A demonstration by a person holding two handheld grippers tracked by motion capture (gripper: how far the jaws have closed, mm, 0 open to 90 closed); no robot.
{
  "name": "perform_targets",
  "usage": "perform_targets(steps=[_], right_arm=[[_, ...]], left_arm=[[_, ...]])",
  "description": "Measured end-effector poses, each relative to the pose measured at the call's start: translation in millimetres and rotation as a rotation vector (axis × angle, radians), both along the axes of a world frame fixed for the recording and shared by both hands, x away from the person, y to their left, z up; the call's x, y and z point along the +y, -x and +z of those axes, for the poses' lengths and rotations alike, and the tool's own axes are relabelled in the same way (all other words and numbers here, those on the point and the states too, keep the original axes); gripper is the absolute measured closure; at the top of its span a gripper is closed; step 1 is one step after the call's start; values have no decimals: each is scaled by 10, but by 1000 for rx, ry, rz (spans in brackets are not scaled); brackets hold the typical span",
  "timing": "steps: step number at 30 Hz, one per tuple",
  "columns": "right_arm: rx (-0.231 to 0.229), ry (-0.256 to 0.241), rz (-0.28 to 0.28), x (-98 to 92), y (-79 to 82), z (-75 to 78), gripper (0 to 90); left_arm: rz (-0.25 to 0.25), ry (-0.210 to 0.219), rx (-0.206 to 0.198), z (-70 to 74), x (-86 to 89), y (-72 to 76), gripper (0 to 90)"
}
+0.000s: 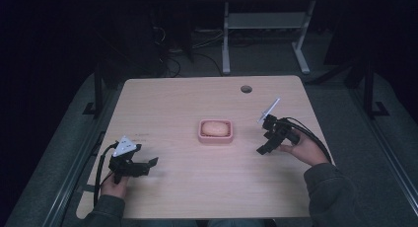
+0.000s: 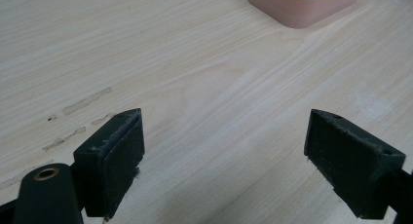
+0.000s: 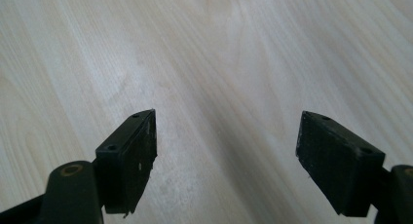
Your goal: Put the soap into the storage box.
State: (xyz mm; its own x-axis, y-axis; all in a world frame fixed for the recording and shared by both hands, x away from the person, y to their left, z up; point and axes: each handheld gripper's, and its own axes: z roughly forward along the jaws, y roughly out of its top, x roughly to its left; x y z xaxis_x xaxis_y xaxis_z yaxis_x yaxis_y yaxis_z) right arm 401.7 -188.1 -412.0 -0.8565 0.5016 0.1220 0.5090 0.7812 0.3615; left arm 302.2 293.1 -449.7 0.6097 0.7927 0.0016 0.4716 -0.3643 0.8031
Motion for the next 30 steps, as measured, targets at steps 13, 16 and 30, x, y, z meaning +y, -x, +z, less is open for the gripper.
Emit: perform_targets(steps=[13,16,30], right_arm=[[0,-15,-37,-210,161,-82,223],[1,-14,-46,-259,203,-95,224],[-7,-33,-87,-455,410,-183,223]], left_arm=[[-1,-1,6,-9,-12,0,143],[-1,-4,6,-9,-13,-1,143],[-5,-4,7,-20,-19,-2,143]])
